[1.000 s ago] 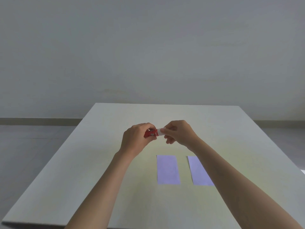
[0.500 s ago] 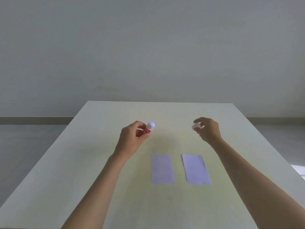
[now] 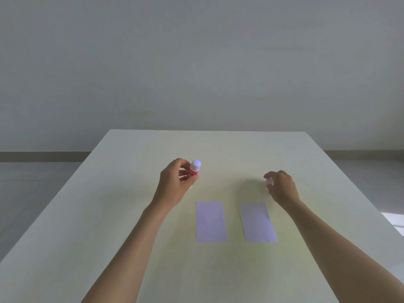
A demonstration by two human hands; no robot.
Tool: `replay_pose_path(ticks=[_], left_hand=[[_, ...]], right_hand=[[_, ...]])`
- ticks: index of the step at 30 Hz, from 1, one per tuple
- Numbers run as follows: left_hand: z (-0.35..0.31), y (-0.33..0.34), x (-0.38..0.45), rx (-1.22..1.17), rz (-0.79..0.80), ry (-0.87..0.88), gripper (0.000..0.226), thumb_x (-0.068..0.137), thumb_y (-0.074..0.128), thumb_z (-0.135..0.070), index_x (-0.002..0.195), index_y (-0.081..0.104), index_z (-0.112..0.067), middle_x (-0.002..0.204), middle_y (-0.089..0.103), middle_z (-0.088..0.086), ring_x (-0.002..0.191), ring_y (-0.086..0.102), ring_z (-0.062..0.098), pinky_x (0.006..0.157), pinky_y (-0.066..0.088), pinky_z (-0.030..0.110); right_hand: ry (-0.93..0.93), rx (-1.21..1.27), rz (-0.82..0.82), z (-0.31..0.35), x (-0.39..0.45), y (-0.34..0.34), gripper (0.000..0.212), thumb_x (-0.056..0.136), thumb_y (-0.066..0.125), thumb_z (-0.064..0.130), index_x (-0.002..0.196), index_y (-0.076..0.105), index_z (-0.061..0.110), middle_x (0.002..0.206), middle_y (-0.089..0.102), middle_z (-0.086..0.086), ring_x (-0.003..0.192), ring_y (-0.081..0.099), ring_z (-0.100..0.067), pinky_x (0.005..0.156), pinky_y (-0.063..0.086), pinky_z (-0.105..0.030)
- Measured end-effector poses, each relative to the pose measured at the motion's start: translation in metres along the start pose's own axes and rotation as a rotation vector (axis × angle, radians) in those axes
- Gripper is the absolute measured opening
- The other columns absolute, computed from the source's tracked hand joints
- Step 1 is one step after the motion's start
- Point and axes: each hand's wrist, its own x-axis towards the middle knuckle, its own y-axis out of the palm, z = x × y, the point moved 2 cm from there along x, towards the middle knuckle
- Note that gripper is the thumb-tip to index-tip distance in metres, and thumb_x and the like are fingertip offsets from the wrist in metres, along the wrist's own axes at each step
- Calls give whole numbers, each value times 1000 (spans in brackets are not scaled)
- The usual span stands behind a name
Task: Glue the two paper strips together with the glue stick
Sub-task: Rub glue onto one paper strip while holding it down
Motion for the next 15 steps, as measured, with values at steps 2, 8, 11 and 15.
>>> replay_pose_path(ticks=[2,8,11,15], left_hand=[[-1,1,-1,-18,2,-6,13,82,68,-9,88,56,-11,81,65,5,77,66,18,65,46,6],[-11,3,-4,-209,-52,-99,12,85,64,-12,90,55,-17,74,69,-18,77,64,-6,71,46,8],[-18,17,-7,-511,-70,-246,13,87,62,-12,96,51,-13,74,71,-19,88,69,5,84,53,31],[-25,31,-10,-680,-42,-317,15,85,66,-14,97,58,-9,98,69,0,100,66,14,90,51,29]], right_hand=[[-15,-2,4,0,0,0,32,92,43,8,116,63,13,112,56,-18,94,59,-37,71,46,-34],[-88,-58,24,8,-9,-11,52,84,53,11,134,43,20,125,47,-15,106,53,-34,73,49,-38],[-151,184,-32,44,-23,-16,44,88,59,22,130,49,16,121,55,-12,100,59,-29,80,49,-36],[-56,962,491,101,-61,-10,34,93,51,37,119,59,17,96,64,-6,69,67,-21,57,51,-26]])
